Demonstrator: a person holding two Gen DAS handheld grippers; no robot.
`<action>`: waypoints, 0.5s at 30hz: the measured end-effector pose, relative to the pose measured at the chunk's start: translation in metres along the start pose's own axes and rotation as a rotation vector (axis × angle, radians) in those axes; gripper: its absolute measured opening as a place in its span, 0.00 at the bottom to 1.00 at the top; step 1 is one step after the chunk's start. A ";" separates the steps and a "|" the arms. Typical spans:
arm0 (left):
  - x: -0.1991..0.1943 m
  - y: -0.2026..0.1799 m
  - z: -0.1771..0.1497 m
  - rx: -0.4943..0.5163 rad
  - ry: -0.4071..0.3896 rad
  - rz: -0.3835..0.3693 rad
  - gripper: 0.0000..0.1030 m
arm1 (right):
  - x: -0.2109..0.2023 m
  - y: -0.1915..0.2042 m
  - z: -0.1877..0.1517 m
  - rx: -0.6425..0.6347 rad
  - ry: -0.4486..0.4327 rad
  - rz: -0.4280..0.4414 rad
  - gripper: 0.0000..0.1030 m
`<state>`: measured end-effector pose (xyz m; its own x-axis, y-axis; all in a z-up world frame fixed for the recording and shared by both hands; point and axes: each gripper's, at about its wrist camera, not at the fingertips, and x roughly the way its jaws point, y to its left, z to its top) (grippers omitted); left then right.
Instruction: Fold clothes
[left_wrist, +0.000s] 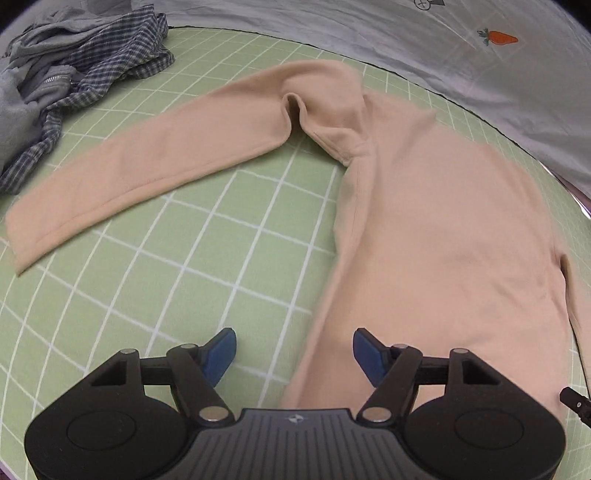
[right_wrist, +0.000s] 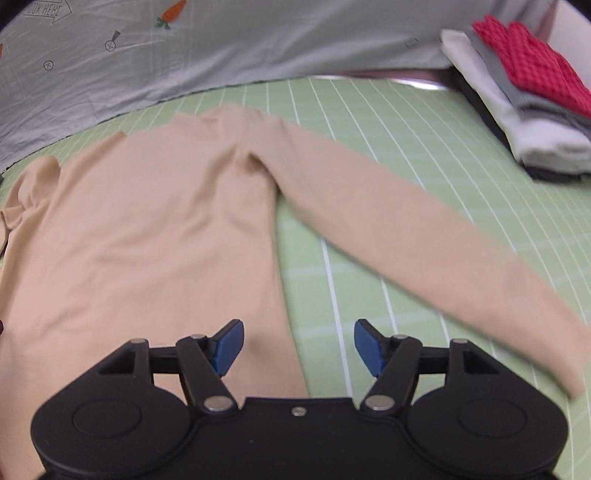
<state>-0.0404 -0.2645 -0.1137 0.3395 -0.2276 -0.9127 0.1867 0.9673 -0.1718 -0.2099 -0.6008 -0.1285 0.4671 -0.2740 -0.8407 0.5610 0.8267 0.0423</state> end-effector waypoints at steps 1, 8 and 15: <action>-0.004 0.001 -0.005 0.001 -0.001 -0.011 0.51 | -0.003 -0.002 -0.006 0.011 0.007 0.013 0.54; -0.020 0.002 -0.036 0.016 0.015 -0.038 0.09 | -0.020 -0.008 -0.036 0.013 0.026 0.060 0.10; -0.032 0.017 -0.064 0.016 0.040 -0.014 0.13 | -0.035 -0.009 -0.056 0.001 0.030 0.025 0.10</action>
<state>-0.1070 -0.2334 -0.1114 0.2995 -0.2356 -0.9245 0.2063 0.9621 -0.1784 -0.2691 -0.5709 -0.1295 0.4601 -0.2385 -0.8552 0.5504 0.8324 0.0640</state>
